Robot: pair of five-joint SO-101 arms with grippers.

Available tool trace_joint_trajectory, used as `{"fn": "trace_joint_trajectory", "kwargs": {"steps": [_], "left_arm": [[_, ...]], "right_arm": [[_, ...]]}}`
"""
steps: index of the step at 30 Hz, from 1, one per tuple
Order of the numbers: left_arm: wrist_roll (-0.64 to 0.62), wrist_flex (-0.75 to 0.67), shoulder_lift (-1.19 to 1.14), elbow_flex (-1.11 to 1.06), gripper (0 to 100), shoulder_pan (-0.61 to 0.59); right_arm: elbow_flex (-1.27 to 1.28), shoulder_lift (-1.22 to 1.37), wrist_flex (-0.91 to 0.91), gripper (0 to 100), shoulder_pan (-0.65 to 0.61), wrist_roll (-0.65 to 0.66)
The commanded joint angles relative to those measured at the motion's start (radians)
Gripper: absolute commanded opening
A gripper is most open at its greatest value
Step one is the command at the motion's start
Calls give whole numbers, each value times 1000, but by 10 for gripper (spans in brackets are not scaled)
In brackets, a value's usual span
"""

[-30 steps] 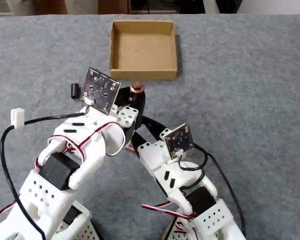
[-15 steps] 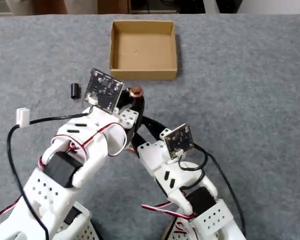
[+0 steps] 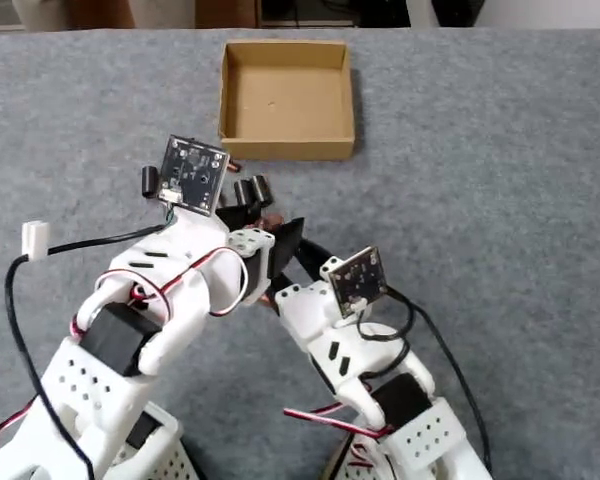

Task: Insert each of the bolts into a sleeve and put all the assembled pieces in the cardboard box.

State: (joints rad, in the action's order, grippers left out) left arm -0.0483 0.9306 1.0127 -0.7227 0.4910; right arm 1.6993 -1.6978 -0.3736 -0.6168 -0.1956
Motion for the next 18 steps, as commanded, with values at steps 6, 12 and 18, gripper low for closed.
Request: {"fn": "trace_joint_trajectory", "kwargs": {"steps": [6,12,18], "left_arm": [[-9,48,2,71,225,-12],[-9,48,13,252,141,-186],[-9,48,13,288,28,-362]], "right_arm": [[1,-8,3,2,-1,-5],[-142,-4,-55,2,107,-9],[-366,186,-115,2,157,-5]]}}
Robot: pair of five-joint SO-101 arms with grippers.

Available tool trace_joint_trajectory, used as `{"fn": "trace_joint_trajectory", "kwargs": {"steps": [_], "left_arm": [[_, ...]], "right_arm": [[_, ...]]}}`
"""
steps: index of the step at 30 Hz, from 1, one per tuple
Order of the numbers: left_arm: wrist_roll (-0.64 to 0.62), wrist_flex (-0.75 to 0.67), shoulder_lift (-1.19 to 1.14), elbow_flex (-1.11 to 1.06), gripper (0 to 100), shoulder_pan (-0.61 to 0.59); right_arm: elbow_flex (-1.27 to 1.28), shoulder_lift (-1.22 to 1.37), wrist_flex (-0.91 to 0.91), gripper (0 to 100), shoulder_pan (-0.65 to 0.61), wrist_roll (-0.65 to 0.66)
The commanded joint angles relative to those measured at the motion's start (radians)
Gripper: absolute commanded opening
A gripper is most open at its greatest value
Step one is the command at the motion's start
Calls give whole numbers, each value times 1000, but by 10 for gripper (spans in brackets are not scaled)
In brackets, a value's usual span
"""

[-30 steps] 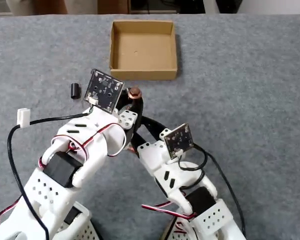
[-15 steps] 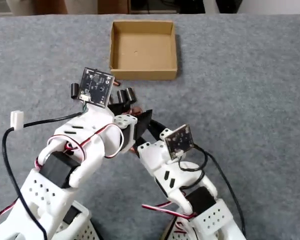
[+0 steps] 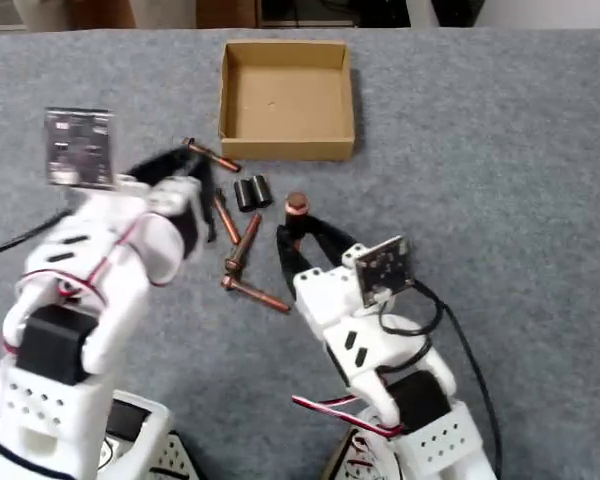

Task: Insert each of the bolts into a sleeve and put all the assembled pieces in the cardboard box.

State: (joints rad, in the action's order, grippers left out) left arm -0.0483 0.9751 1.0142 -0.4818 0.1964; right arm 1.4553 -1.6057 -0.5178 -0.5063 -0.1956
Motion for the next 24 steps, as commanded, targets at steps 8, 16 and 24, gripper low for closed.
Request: {"fn": "trace_joint_trajectory", "kwargs": {"steps": [8,16,24], "left_arm": [[-9,2,47,-103,19,-227],[-8,-5,266,-262,19,-256],[-14,-6,357,-341,19,-259]], "right_arm": [[-216,590,397,2,153,-2],[-444,1090,646,2,219,29],[-809,1500,690,2,249,31]]}}
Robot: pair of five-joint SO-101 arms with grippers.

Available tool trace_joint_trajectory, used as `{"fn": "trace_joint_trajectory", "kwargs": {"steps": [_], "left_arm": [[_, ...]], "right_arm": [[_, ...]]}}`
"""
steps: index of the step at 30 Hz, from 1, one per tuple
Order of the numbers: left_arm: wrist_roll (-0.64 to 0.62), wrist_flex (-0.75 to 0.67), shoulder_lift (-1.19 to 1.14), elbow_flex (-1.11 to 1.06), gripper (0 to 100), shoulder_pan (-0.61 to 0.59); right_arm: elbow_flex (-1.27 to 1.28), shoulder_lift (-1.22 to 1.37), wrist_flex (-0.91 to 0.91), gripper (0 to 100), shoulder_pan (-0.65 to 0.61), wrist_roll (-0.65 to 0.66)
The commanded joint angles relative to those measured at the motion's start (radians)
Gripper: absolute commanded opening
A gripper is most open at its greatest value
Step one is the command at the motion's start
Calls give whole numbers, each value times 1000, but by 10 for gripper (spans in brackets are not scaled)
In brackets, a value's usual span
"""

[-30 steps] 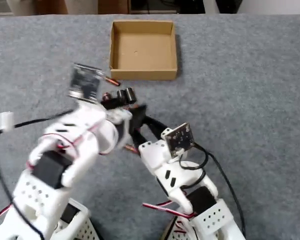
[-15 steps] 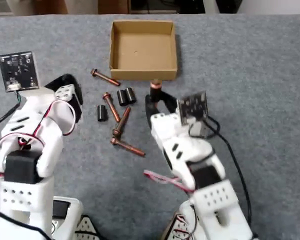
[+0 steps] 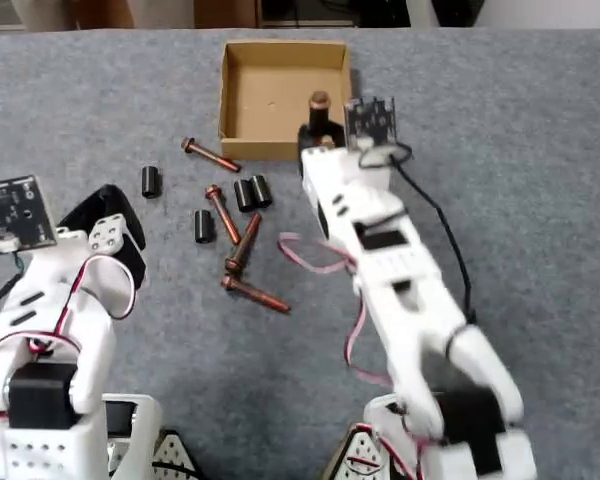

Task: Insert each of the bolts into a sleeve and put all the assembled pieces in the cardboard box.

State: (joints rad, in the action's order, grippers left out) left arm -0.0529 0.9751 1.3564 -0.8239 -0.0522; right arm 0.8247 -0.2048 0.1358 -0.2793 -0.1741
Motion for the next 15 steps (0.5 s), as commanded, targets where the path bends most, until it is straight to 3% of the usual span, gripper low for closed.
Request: {"fn": "trace_joint_trajectory", "kwargs": {"steps": [1,11,15], "left_arm": [[-9,-6,13,2,19,-11],[-8,0,18,3,19,-3],[-6,-5,18,6,19,-3]], "right_arm": [[-225,147,37,2,22,9],[-687,605,31,5,35,15],[-892,788,29,5,38,98]]}}
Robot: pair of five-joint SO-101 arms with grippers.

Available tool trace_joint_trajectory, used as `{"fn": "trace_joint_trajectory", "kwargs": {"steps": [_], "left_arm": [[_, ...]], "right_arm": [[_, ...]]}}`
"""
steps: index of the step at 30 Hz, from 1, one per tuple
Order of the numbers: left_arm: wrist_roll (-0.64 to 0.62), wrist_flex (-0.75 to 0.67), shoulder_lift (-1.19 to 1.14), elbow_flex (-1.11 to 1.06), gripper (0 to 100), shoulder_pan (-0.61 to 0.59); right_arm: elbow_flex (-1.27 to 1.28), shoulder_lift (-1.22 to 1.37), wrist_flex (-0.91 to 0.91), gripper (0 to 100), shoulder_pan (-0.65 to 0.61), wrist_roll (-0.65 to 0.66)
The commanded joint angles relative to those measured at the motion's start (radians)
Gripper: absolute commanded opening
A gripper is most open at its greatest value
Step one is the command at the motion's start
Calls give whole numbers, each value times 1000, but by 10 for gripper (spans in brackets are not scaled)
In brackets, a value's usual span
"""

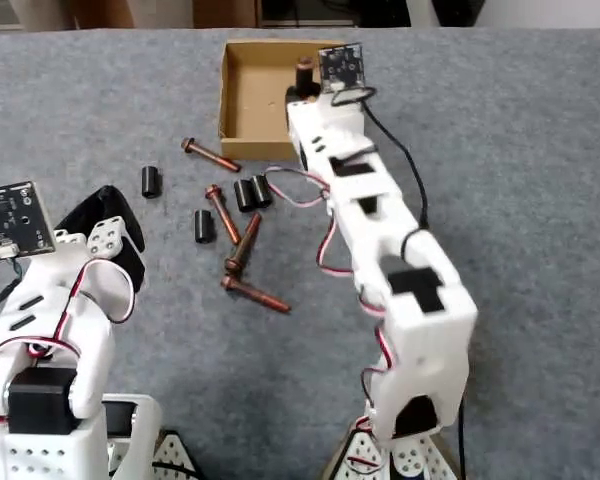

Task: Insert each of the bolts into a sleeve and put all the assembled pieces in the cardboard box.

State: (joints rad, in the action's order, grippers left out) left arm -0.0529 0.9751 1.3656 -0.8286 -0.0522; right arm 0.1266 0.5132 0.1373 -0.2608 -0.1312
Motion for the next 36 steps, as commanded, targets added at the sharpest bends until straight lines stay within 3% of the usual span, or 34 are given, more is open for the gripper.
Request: {"fn": "trace_joint_trajectory", "kwargs": {"steps": [1,5,14,21,36], "left_arm": [[-6,-5,8,9,19,-3],[-6,-3,7,3,19,-3],[-6,-5,-1,2,19,-3],[-9,-5,-1,0,19,-3],[-11,5,-1,-68,22,-5]], "right_arm": [[-245,114,28,5,21,75],[-472,272,0,6,25,103],[-1176,705,-293,8,25,104],[-1659,1027,-512,215,19,101],[-1799,1093,-628,222,33,100]]}}
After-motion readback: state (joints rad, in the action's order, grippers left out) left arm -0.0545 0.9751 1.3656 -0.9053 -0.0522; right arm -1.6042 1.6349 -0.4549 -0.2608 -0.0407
